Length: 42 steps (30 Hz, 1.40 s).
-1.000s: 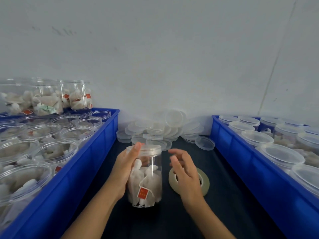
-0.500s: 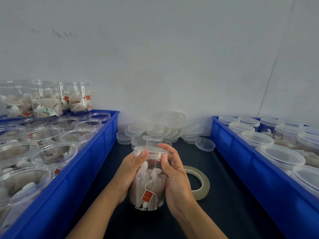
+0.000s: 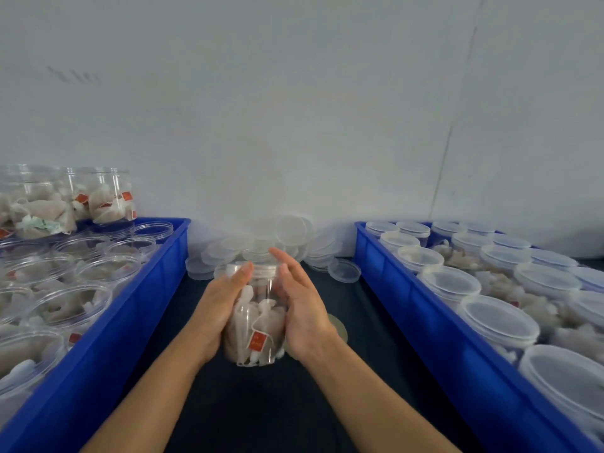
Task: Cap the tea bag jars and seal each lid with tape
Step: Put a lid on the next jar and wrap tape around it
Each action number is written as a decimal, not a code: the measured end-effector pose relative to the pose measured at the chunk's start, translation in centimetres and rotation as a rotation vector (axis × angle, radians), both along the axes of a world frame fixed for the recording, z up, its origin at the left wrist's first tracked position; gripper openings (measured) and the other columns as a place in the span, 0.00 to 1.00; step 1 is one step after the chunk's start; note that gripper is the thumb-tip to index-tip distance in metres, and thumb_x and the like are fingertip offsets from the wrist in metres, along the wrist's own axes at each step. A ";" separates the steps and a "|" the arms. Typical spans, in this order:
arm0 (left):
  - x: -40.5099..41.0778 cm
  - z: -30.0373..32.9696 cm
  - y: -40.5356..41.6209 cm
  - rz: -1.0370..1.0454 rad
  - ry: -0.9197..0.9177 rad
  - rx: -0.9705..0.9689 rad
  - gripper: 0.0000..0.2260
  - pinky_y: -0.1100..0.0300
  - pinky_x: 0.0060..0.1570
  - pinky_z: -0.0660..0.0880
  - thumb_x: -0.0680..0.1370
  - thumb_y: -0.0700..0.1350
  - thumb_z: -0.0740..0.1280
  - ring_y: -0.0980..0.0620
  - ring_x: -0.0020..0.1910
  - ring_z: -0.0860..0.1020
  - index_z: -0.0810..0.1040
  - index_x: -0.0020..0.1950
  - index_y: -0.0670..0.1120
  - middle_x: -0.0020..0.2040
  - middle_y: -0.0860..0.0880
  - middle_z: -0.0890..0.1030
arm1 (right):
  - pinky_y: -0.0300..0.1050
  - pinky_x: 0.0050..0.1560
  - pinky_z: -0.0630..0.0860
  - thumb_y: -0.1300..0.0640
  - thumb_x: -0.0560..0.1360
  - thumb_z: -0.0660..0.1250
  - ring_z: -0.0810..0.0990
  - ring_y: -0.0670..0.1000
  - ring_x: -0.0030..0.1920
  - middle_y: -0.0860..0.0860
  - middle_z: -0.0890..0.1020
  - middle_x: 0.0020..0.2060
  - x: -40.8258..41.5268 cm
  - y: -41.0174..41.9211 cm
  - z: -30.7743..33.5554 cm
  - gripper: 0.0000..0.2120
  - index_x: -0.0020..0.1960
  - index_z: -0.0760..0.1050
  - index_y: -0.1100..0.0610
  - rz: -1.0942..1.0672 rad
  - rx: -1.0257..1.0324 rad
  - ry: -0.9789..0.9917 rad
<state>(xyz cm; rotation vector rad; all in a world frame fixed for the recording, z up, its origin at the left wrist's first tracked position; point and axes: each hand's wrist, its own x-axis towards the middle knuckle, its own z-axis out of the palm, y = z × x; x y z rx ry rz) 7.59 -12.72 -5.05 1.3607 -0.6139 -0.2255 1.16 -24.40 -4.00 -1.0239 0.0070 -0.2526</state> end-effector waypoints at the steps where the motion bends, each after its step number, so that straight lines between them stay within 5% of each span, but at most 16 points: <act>1: -0.2 0.6 -0.4 -0.013 -0.002 -0.012 0.26 0.47 0.51 0.80 0.74 0.64 0.66 0.39 0.50 0.83 0.79 0.57 0.43 0.51 0.40 0.84 | 0.52 0.52 0.81 0.54 0.79 0.62 0.83 0.56 0.52 0.59 0.83 0.55 -0.3 -0.3 0.6 0.12 0.59 0.79 0.48 -0.010 -0.006 0.000; 5: -1.8 2.6 -2.4 -0.061 0.000 -0.044 0.18 0.55 0.43 0.82 0.73 0.60 0.65 0.43 0.48 0.84 0.84 0.50 0.48 0.50 0.41 0.85 | 0.47 0.46 0.82 0.56 0.82 0.57 0.83 0.51 0.44 0.58 0.83 0.51 -1.9 -1.9 3.1 0.14 0.61 0.78 0.48 -0.094 -0.086 0.020; 11: -4.1 4.5 -7.2 -0.138 0.050 -0.144 0.21 0.50 0.52 0.81 0.76 0.52 0.66 0.41 0.54 0.82 0.77 0.61 0.37 0.54 0.38 0.83 | 0.55 0.62 0.73 0.46 0.82 0.56 0.75 0.55 0.59 0.56 0.76 0.62 -4.3 -5.5 7.1 0.18 0.70 0.67 0.48 -0.186 -0.311 0.227; 13: -4.3 5.8 -9.0 -0.172 0.011 -0.136 0.22 0.48 0.56 0.79 0.76 0.51 0.66 0.40 0.54 0.81 0.77 0.60 0.34 0.55 0.35 0.82 | 0.50 0.54 0.73 0.44 0.80 0.60 0.73 0.53 0.52 0.54 0.74 0.57 -4.2 -7.3 8.5 0.16 0.64 0.62 0.48 -0.212 -0.420 0.251; 17: -3.2 8.9 -13.2 -0.257 -0.052 -0.125 0.26 0.44 0.60 0.75 0.75 0.53 0.67 0.35 0.57 0.79 0.75 0.59 0.30 0.56 0.31 0.79 | 0.42 0.39 0.75 0.47 0.77 0.66 0.76 0.47 0.43 0.52 0.75 0.52 -4.0 -12.1 11.3 0.34 0.76 0.53 0.55 -0.290 -0.443 0.232; 20: -2.3 10.7 -16.7 -0.356 -0.102 -0.135 0.17 0.56 0.48 0.80 0.77 0.50 0.66 0.44 0.51 0.83 0.81 0.54 0.37 0.49 0.40 0.84 | 0.39 0.32 0.70 0.48 0.78 0.66 0.74 0.44 0.40 0.49 0.75 0.48 -3.5 -15.6 13.0 0.32 0.75 0.57 0.55 -0.348 -0.507 0.233; 23: -1.0 11.5 -20.6 -0.398 -0.168 -0.122 0.13 0.55 0.51 0.80 0.78 0.46 0.67 0.44 0.53 0.82 0.80 0.57 0.39 0.52 0.40 0.83 | 0.40 0.37 0.72 0.49 0.78 0.66 0.74 0.44 0.44 0.51 0.75 0.56 -2.6 -19.4 13.5 0.25 0.70 0.63 0.55 -0.413 -0.564 0.190; 28: 1.9 11.9 -27.9 -0.241 -0.218 0.053 0.26 0.53 0.57 0.78 0.73 0.42 0.74 0.46 0.60 0.78 0.69 0.69 0.40 0.63 0.43 0.77 | 0.45 0.51 0.78 0.55 0.79 0.63 0.78 0.51 0.56 0.53 0.76 0.60 -1.3 -26.6 12.2 0.21 0.71 0.65 0.54 -0.550 -0.589 0.089; 34: 4.4 10.7 -35.6 -0.273 -0.226 0.128 0.32 0.54 0.59 0.75 0.71 0.38 0.76 0.47 0.63 0.74 0.65 0.70 0.43 0.66 0.47 0.72 | 0.26 0.33 0.73 0.63 0.81 0.58 0.75 0.47 0.49 0.54 0.72 0.61 0.8 -32.9 10.4 0.19 0.71 0.64 0.57 -0.682 -0.568 0.050; 42: 6.6 8.1 -40.4 -0.268 -0.196 0.259 0.31 0.49 0.62 0.75 0.71 0.41 0.77 0.46 0.61 0.74 0.66 0.68 0.43 0.64 0.46 0.73 | 0.36 0.45 0.72 0.64 0.82 0.55 0.68 0.48 0.56 0.51 0.70 0.62 3.7 -37.0 7.8 0.22 0.74 0.63 0.51 -0.745 -0.516 0.182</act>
